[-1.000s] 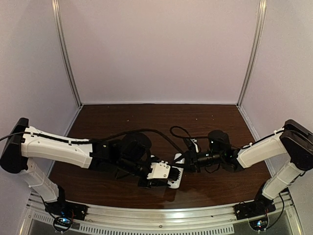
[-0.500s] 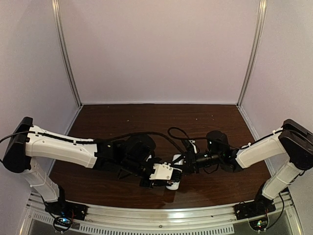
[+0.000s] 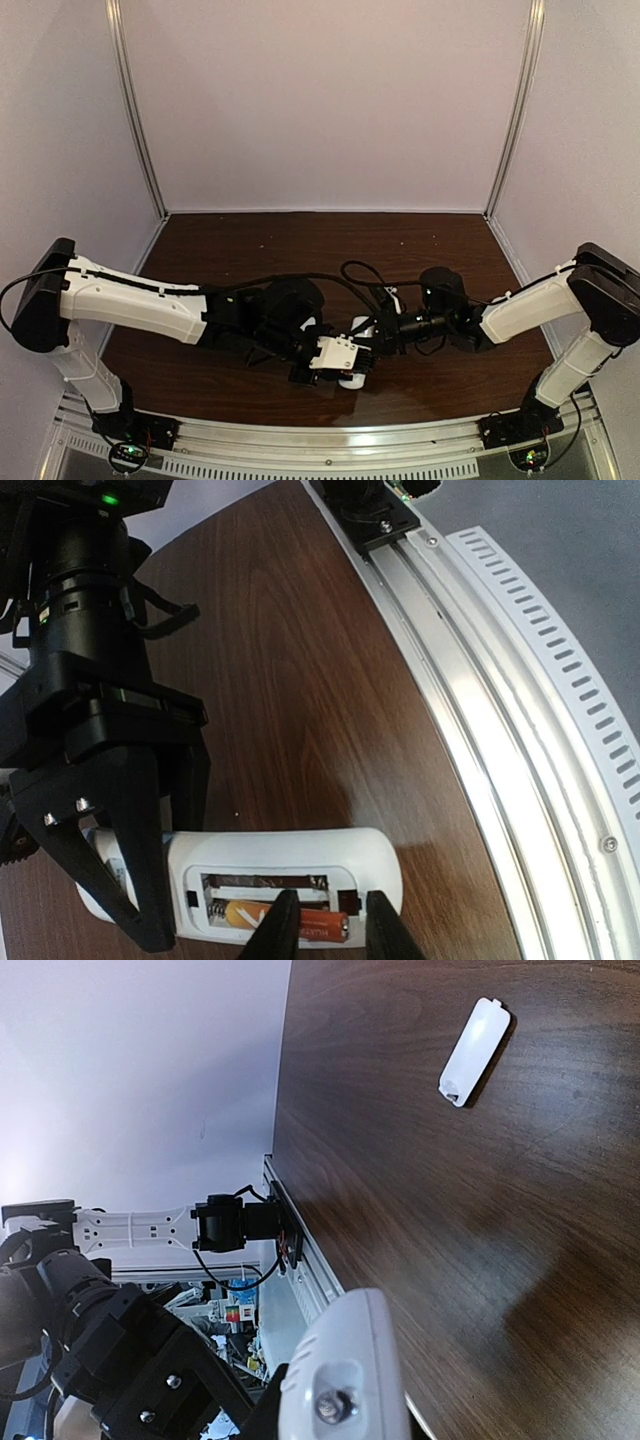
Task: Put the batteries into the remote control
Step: Load the battery into the battery compartment, then pick up the battery from the center of the board, then place the battery in the battery compartment.
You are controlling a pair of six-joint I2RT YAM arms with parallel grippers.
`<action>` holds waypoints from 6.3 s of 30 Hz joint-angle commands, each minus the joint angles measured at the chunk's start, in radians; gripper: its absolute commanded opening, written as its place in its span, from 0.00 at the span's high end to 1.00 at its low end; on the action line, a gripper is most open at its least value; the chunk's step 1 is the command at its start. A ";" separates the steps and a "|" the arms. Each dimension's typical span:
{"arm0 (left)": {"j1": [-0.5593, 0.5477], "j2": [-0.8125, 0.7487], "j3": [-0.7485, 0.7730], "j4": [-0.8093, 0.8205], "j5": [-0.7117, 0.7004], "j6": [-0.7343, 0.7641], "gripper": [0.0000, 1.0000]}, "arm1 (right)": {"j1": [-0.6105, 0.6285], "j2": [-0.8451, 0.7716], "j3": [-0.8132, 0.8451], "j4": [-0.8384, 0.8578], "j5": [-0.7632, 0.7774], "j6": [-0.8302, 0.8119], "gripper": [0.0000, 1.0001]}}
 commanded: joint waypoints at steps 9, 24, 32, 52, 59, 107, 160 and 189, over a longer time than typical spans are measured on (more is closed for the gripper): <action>0.005 0.034 0.014 -0.010 -0.043 -0.005 0.83 | 0.016 0.004 0.031 0.032 -0.017 0.001 1.00; 0.035 0.053 0.020 0.003 -0.051 -0.046 0.83 | 0.030 -0.005 0.038 0.039 -0.024 0.003 1.00; 0.048 0.094 0.049 -0.020 -0.069 -0.080 0.84 | 0.035 -0.017 0.041 0.037 -0.024 0.005 1.00; 0.093 0.080 0.011 0.008 -0.003 -0.055 0.86 | 0.036 -0.038 0.033 0.118 -0.057 0.047 1.00; 0.051 -0.051 -0.006 0.039 0.003 -0.052 0.67 | -0.032 -0.062 0.006 0.042 -0.008 -0.018 1.00; 0.242 0.612 0.699 -0.413 -0.082 -0.266 0.57 | -0.636 -0.674 -0.136 -0.574 0.016 -0.457 1.00; 0.216 0.566 0.542 -0.781 -0.244 -0.460 0.94 | -0.643 -0.562 -0.089 -0.613 -0.018 -0.516 1.00; 0.135 0.181 0.199 0.260 -0.137 -0.822 1.00 | -0.215 -0.074 -0.114 0.222 0.207 -0.101 1.00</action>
